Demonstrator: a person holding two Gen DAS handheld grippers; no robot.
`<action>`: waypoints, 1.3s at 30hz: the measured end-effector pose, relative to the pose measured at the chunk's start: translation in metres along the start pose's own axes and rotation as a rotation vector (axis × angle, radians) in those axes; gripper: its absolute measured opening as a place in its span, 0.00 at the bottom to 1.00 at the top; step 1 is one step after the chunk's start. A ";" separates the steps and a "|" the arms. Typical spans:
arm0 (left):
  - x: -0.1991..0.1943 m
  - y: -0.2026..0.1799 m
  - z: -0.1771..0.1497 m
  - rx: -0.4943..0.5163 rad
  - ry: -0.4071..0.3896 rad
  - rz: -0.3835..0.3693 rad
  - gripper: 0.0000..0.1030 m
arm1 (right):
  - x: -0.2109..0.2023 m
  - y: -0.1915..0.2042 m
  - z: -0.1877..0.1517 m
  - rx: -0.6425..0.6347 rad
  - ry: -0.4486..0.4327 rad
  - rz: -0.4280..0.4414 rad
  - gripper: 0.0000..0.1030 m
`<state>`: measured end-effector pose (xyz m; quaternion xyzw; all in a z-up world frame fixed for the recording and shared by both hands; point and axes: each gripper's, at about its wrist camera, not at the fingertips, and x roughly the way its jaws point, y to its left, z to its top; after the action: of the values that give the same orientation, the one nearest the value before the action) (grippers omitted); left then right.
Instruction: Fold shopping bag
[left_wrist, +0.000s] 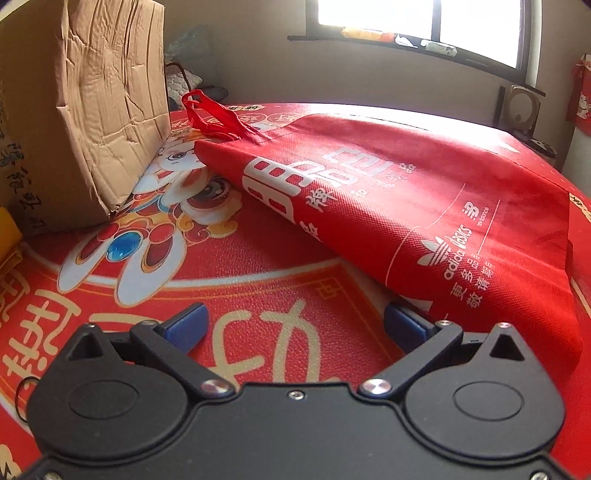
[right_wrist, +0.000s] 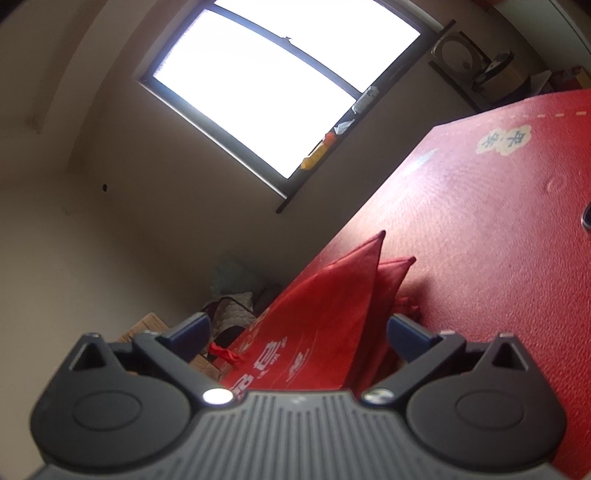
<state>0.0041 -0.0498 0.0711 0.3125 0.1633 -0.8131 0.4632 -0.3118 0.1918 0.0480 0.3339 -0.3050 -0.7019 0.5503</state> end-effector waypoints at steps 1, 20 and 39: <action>0.001 0.001 0.000 -0.001 -0.002 -0.002 1.00 | 0.000 -0.001 0.001 0.002 0.001 -0.002 0.99; -0.001 0.003 0.001 0.002 -0.012 -0.003 1.00 | 0.008 0.023 -0.005 -0.055 0.015 -0.179 0.99; -0.001 0.007 -0.003 -0.003 -0.008 0.000 1.00 | 0.046 0.034 0.028 -0.259 0.143 -0.284 0.56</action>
<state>0.0116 -0.0508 0.0699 0.3085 0.1626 -0.8142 0.4642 -0.3227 0.1414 0.0858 0.3488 -0.1221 -0.7805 0.5043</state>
